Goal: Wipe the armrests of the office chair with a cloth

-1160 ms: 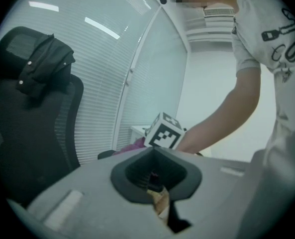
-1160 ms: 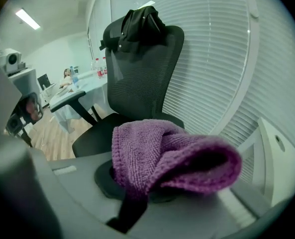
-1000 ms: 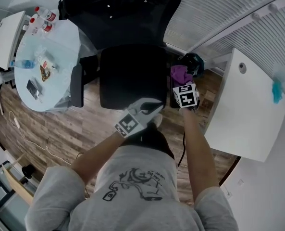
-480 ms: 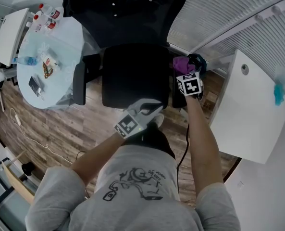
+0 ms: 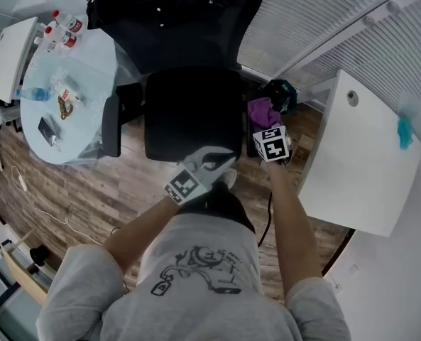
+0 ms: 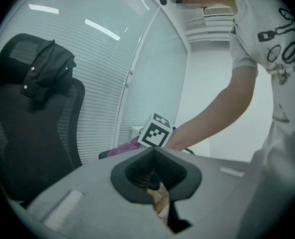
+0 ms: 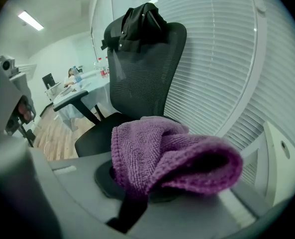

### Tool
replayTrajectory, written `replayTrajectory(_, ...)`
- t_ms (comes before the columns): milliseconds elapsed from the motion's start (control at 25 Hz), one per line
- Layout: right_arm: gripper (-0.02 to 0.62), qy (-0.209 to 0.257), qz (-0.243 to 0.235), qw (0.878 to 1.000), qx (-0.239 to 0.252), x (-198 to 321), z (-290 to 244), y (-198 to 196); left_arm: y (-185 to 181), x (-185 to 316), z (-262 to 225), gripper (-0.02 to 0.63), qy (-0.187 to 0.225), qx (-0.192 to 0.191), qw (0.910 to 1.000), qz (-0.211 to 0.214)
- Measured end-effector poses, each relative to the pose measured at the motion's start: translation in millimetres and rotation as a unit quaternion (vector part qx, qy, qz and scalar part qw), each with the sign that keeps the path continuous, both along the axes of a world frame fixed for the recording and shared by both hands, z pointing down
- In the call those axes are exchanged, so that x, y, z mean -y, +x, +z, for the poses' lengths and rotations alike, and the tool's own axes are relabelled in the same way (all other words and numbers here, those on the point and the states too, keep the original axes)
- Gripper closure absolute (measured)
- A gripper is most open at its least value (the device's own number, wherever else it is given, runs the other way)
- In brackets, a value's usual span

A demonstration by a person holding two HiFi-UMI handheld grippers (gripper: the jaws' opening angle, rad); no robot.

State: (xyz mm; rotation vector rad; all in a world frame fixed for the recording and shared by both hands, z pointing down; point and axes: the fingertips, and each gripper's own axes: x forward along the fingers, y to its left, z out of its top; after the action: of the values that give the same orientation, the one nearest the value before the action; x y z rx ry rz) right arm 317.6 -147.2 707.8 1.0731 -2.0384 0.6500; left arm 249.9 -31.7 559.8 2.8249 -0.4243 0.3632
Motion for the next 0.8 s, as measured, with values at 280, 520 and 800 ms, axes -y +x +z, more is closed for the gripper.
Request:
replayTrajectory(280,0.566,-0.002,-0.005,1.000,0.002,-57,-4,0,3,-7,1,0.604,-0.002,0.000,1.0000,0.007)
replayTrajectory(520,0.566,0.005,0.013,1.000,0.021,-109,-9,1,7,-9,-2,0.604,0.002,-0.003,0.9999,0.010)
replayTrajectory(800,0.566,-0.029,0.047,0.998,0.042,-152,-8,2,12,-9,-5,0.604,0.004,-0.007,0.9999,0.015)
